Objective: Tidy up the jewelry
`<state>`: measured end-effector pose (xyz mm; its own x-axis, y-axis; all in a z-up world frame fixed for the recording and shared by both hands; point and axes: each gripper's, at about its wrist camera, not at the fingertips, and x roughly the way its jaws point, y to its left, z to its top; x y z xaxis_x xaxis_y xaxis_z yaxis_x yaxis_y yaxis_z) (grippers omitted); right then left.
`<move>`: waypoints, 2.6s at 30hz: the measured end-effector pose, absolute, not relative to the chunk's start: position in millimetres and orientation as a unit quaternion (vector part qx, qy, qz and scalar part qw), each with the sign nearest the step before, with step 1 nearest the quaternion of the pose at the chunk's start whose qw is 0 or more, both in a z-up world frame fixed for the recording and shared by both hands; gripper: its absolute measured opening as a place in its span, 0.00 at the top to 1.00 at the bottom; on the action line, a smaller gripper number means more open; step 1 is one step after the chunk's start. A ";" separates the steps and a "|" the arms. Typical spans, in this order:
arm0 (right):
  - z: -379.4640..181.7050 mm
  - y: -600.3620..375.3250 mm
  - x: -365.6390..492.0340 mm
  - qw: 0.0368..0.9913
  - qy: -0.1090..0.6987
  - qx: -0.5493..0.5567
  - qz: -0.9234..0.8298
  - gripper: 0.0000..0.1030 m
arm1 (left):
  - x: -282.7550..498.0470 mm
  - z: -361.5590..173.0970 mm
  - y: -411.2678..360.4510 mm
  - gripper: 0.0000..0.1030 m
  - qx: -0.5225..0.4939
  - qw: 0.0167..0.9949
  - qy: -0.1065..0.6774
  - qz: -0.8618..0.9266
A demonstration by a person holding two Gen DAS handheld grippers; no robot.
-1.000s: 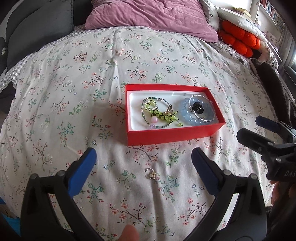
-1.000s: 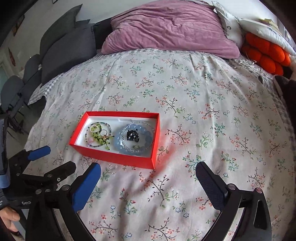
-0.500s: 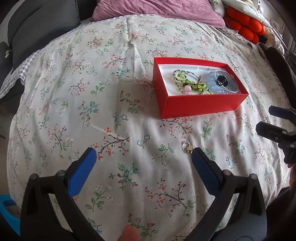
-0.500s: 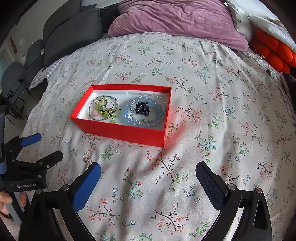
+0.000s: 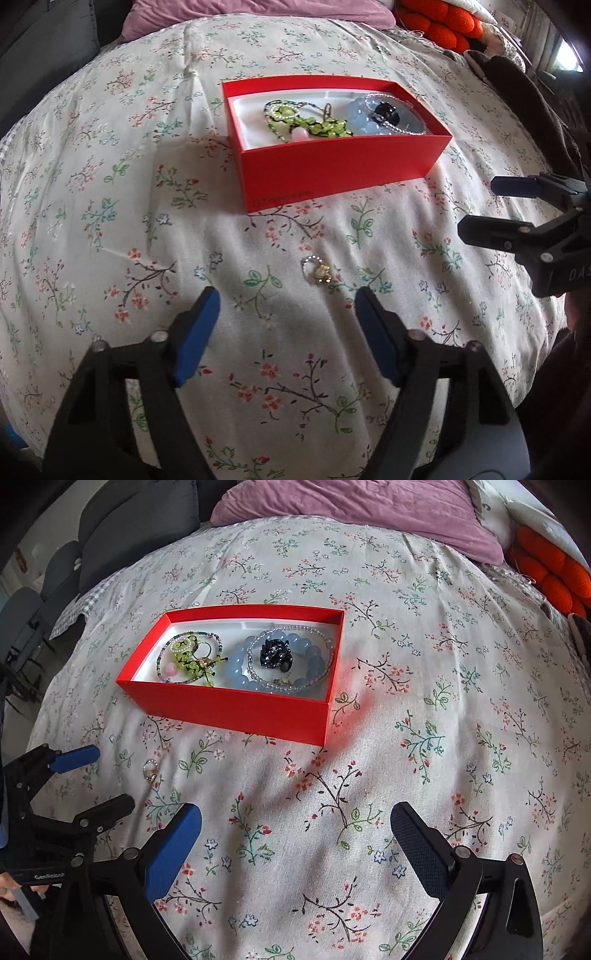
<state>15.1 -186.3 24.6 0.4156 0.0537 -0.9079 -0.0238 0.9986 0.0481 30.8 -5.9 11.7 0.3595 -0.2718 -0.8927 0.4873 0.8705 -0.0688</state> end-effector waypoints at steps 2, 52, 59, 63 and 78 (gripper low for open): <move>24.5 -186.2 15.2 0.841 0.541 0.015 0.024 0.00 | 30.5 10.6 -11.7 0.55 0.104 0.819 0.510 -0.240; -18.0 -86.8 51.9 0.847 0.511 0.017 0.145 0.78 | 35.6 2.6 33.5 0.79 0.076 0.818 0.519 -0.236; -16.7 -100.4 42.8 0.845 0.514 0.015 0.148 0.84 | 34.0 2.2 25.0 0.64 0.085 0.816 0.514 -0.250; -18.0 -109.9 41.3 0.843 0.518 0.011 0.142 0.92 | 34.5 2.1 21.7 0.62 0.086 0.816 0.513 -0.253; -4.7 -107.5 36.9 0.847 0.502 0.022 0.173 0.71 | 36.8 0.9 15.4 0.58 0.088 0.815 0.511 -0.258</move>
